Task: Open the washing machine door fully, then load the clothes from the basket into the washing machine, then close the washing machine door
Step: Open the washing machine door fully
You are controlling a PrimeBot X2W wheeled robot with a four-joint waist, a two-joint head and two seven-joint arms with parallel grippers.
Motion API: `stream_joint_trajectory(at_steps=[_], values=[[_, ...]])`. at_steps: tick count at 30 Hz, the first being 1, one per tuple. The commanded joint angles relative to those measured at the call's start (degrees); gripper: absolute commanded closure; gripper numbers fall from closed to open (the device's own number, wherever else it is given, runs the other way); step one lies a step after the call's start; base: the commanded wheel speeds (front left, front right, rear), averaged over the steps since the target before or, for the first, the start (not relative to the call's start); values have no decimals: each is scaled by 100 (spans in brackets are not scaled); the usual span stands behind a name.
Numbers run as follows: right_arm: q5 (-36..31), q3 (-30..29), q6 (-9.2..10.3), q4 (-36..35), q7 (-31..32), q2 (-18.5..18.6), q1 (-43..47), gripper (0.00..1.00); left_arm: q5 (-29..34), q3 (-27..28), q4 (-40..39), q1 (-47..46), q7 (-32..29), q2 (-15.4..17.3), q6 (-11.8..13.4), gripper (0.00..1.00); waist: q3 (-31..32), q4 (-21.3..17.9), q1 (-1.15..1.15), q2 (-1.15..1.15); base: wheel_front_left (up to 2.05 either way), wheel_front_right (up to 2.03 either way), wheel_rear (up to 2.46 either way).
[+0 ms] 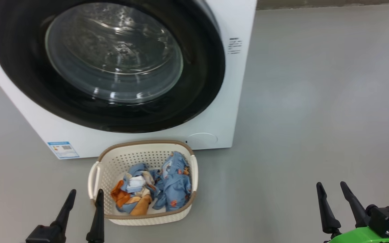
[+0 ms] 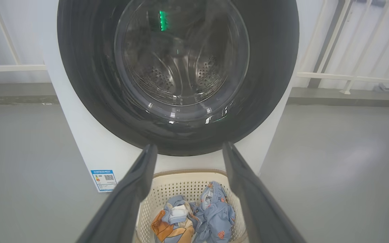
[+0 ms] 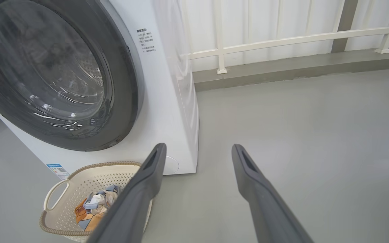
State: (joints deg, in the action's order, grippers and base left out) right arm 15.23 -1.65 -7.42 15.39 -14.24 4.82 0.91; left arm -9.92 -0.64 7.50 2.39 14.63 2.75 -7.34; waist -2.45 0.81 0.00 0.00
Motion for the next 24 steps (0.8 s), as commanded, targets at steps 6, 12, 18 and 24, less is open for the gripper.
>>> stream_joint_trajectory(at_steps=[6, 12, 18, 24], values=[[-8, 122, -7, -112, -76, 49, -105, 0, -88, 158, -171, -190, 37, 93, -14, 0, 4, 0, 0, 0, 72, 72, -144], [9, 137, -7, -99, -76, 48, -102, 0, -93, 143, -165, -172, 37, 102, -14, 0, 23, -8, 0, 0, 25, 25, -50], [93, 118, -7, -98, -76, 26, -107, 0, -95, 109, -166, -175, 37, 100, -14, 0, 28, 2, 0, 0, 0, 0, 0], [394, 144, -7, -80, -76, -38, -267, 11, -87, 81, -140, -172, 37, 80, -14, 0, 21, 17, 0, 0, 0, 0, 0]])
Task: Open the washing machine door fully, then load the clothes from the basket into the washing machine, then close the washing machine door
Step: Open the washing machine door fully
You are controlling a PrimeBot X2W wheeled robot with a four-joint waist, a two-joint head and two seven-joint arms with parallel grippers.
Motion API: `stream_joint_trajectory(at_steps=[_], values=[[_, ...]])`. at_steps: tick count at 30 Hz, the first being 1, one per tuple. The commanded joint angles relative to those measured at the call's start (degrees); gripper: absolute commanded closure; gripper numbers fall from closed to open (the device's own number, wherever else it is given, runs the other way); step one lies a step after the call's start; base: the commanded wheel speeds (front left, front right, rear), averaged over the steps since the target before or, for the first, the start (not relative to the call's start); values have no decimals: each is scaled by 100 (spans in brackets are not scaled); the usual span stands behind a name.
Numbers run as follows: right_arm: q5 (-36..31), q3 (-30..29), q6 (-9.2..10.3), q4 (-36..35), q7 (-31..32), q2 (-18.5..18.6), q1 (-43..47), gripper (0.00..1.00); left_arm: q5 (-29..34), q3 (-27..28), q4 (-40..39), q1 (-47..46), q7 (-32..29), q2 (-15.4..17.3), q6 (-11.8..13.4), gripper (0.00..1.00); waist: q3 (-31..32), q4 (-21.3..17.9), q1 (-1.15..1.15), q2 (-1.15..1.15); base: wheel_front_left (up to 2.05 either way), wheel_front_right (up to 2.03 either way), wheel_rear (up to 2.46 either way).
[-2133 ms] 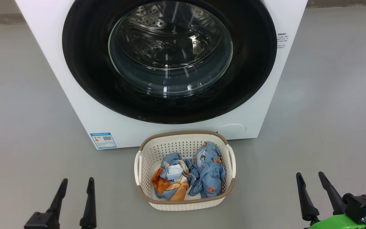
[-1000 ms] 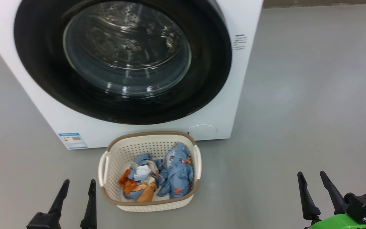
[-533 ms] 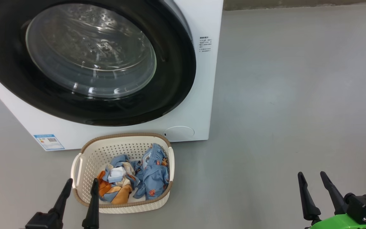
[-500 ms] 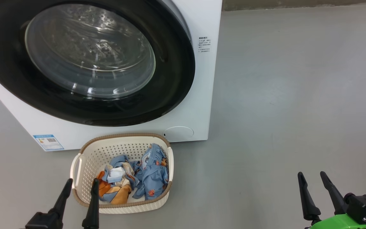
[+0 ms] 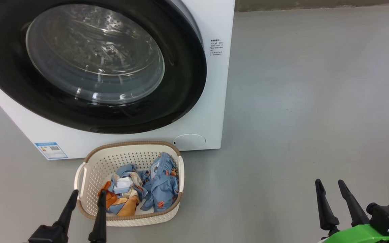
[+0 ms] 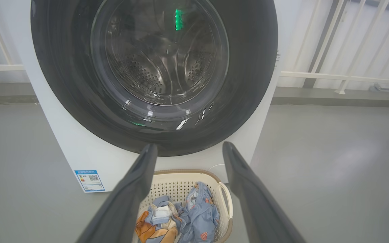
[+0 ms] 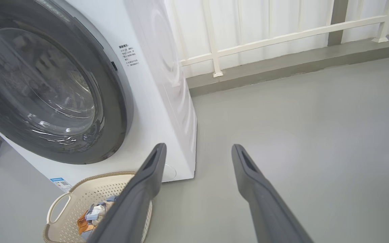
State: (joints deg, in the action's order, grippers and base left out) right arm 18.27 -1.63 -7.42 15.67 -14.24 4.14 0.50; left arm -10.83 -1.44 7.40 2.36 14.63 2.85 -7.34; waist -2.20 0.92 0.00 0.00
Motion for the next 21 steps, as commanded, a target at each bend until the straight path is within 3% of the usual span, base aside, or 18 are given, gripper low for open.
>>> stream_joint_trajectory(at_steps=[1, 2, 3, 4, 14, 21], values=[[179, 152, -7, -99, -76, 18, -267, 44, 3, 155, -127, -173, 37, 65, -14, 0, -3, 10, 0, 0, 0, 0, 0], [179, 152, -7, -99, -76, 18, -267, 44, 3, 155, -127, -173, 37, 65, -14, 0, -3, 10, 0, 0, 0, 0, 0], [287, 167, -7, -78, -76, 6, -311, 61, 0, 147, -127, -178, 37, 61, -14, 0, -8, 15, 0, 0, 0, 0, 0], [415, 189, -7, -56, -76, -5, -360, 100, -3, 141, -127, -184, 37, 57, -14, 0, -10, 20, 0, 0, 0, 0, 0], [2627, 445, -7, 265, -76, 10, -1226, 100, -35, 46, -101, -271, 37, 17, -14, 0, -67, 83, 0, 0, 0, 0, 0], [4765, 677, -7, 492, 110, 192, -1788, 100, -92, -5, -129, -383, 37, 7, -14, 0, -186, 222, 0, 0, 0, 0, 0]])
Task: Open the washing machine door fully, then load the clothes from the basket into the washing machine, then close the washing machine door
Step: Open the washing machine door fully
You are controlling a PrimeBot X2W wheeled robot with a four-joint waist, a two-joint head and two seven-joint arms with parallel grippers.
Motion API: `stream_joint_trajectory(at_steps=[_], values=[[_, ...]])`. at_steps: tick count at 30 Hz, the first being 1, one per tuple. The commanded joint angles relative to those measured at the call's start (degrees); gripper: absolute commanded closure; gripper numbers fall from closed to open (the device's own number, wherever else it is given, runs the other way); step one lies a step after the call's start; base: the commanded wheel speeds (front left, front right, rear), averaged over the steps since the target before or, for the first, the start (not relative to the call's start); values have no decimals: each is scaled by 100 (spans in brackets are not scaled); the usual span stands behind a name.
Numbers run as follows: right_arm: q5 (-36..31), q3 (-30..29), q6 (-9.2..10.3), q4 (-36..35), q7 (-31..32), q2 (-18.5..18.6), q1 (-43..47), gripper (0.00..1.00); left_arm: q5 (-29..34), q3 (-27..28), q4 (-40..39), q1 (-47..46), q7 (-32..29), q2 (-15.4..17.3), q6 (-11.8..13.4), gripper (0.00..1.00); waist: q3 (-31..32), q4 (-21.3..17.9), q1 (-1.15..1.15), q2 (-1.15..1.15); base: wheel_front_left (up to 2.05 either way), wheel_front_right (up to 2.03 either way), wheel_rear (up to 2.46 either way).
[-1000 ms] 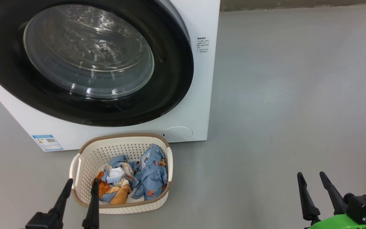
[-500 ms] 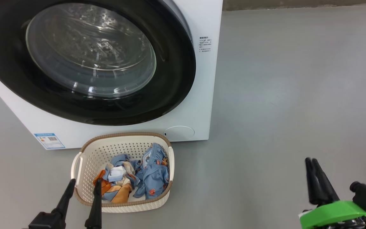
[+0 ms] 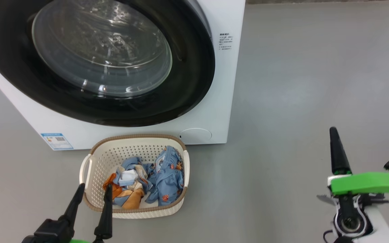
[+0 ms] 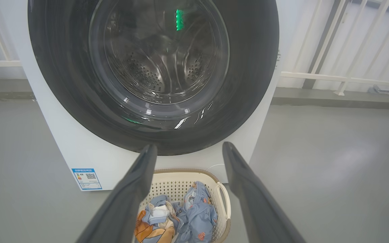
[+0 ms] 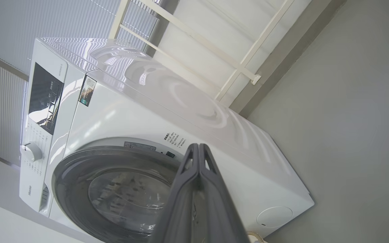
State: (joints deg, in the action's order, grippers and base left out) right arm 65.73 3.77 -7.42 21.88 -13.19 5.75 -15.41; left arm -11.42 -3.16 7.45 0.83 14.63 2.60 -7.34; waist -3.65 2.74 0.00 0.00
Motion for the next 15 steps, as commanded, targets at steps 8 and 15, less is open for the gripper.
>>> stream_joint_trajectory(at_steps=[8, 15], values=[[1508, 262, -7, -83, 575, 385, -796, 100, -143, 110, -170, -418, 37, 29, -14, 0, -342, 219, 0, 0, 0, 0, 0], [2124, 281, -7, 101, 1154, 698, -1369, 100, -201, 40, -191, -591, 37, 29, -14, 0, -608, 369, 0, 0, 0, 0, 0]])
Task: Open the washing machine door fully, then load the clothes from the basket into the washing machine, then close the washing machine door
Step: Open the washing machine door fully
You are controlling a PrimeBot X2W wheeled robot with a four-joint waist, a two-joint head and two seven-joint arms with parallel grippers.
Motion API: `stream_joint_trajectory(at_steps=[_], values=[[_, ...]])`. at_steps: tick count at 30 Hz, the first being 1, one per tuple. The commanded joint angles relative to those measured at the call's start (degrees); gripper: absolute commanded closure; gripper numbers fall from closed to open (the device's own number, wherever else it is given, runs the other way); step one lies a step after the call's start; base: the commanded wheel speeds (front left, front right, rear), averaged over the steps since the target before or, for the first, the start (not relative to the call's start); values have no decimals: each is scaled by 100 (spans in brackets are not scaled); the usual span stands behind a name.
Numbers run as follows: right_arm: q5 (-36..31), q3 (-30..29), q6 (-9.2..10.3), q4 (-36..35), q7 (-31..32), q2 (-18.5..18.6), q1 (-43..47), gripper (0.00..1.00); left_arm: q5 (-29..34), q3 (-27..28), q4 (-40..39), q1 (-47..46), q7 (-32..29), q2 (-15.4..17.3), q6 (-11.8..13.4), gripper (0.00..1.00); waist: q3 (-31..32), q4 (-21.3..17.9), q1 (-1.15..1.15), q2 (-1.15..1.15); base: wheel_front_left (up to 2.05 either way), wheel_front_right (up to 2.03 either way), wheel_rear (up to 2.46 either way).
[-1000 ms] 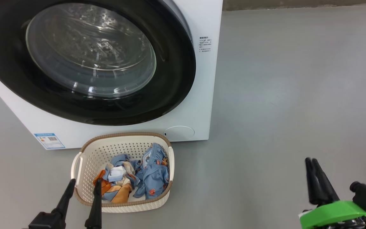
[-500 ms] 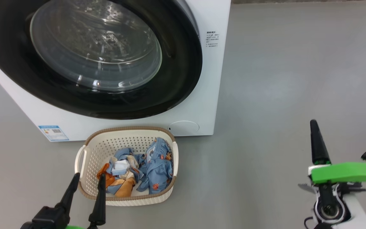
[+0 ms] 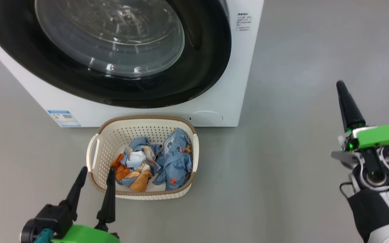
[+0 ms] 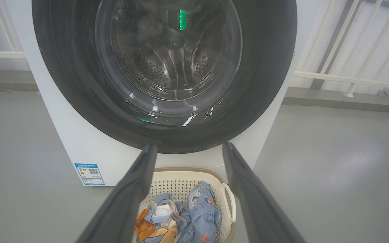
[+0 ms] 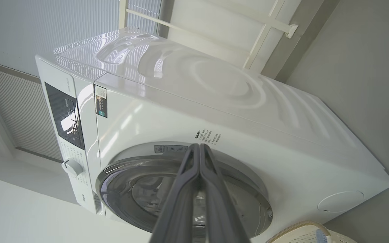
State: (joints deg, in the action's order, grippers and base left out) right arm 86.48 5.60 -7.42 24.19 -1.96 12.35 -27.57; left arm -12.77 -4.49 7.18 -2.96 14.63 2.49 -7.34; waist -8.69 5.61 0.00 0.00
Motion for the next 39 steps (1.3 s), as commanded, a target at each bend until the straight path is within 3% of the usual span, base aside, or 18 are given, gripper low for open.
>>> stream_joint_trajectory(at_steps=[1, 22, 31, 39], values=[[93, 99, -7, -95, 104, 82, -246, 100, -74, 159, -167, -240, 37, 40, -14, 0, -148, 104, 0, 0, 0, 0, 0], [670, 192, -7, 403, 1887, 543, -1928, 100, -298, -157, -168, -755, 37, 39, -14, 0, -926, 609, 0, 0, 0, 0, 0], [1208, -87, -7, 718, 2860, 524, -2581, 100, -413, -244, -185, -904, 37, 39, -14, 0, -1181, 727, 0, 0, 0, 0, 0], [1242, -99, -7, 1132, 3435, 536, -3250, 100, -497, -400, -220, -1091, 37, 39, -14, 0, -1418, 826, 0, 0, 0, 0, 0]])
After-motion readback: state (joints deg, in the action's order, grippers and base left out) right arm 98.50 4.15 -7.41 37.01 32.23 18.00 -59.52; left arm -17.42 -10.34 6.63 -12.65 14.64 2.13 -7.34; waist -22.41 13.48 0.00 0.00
